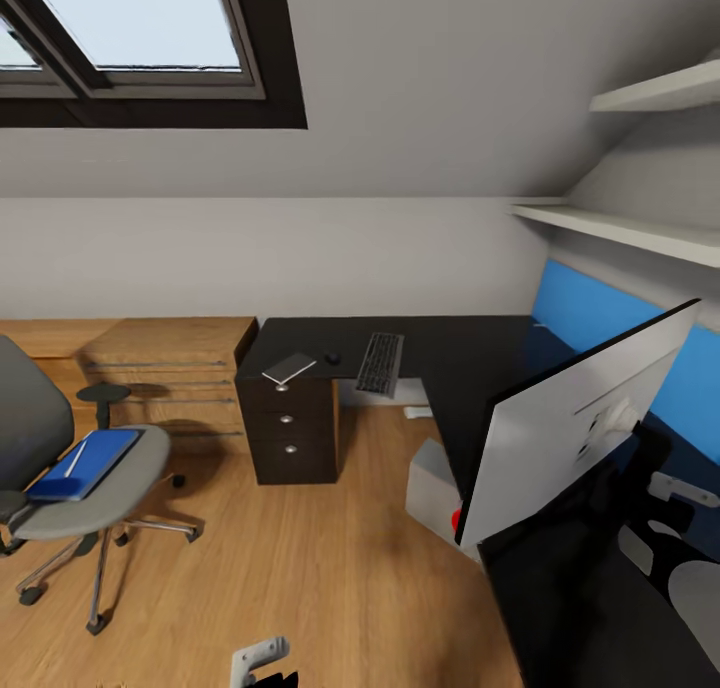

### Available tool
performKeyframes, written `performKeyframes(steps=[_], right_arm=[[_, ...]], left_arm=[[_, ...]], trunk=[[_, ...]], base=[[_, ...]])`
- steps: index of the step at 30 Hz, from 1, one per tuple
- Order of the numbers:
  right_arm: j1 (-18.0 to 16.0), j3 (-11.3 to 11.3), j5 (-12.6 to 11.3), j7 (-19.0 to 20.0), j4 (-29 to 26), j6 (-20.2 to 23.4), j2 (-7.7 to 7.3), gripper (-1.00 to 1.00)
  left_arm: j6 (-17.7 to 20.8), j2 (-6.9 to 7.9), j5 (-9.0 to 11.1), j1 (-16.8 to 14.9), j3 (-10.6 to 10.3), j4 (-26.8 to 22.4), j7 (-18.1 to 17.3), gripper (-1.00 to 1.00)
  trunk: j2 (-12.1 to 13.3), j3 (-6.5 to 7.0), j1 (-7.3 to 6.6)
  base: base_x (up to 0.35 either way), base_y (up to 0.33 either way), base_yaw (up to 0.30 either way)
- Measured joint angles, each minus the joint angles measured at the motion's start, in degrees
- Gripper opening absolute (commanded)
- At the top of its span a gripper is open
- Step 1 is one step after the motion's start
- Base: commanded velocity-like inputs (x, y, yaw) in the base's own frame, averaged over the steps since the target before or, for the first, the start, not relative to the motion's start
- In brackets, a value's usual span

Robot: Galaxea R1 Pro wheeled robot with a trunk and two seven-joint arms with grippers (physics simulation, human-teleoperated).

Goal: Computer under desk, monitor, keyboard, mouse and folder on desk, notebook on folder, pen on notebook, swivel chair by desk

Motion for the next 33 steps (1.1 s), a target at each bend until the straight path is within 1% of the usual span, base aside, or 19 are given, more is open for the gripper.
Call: performKeyframes(steps=[5,9,21,24,27,33], right_arm=[[0.0,0.1,0.0,0.0,-0.1,0.1,0.0,-1.0],[0.0,0.0,0.2,0.0,-0.1,0.1,0.06,-1.0],[0.0,0.2,-0.3,0.3,0.2,-0.3,0.14,-1.0],[0.0,0.8,-1.3,0.7,0.4,-0.7,0.09,-1.0],[0.0,0.9,-1.2,1.6,0.4,-0.7,0.07,-1.0],[0.0,1.2,-1.3,2.1,0.4,-0.7,0.04,-1.0]], left_arm=[[0.0,0.03,0.0,0.0,0.1,0.0,0.0,1.0],[0.0,0.03,0.0,0.0,0.2,0.0,0.0,1.0],[0.0,0.02,0.0,0.0,0.3,0.0,0.0,1.0],[0.0,0.02,0.0,0.0,0.4,0.0,0.0,1.0],[0.0,0.02,0.0,0.0,0.4,0.0,0.0,1.0],[0.0,0.02,0.0,0.0,0.4,0.0,0.0,1.0]], trunk=[[0.0,0.0,-0.01],[0.0,0.0,-0.02],[0.0,0.0,-0.02],[0.0,0.0,-0.02],[0.0,0.0,-0.02],[0.0,0.0,-0.02]], base=[[-0.135,-0.309,0.0],[-0.027,-0.114,0.0],[-0.002,-0.01,0.0],[0.0,0.0,0.0],[0.0,0.0,0.0],[0.0,0.0,0.0]])
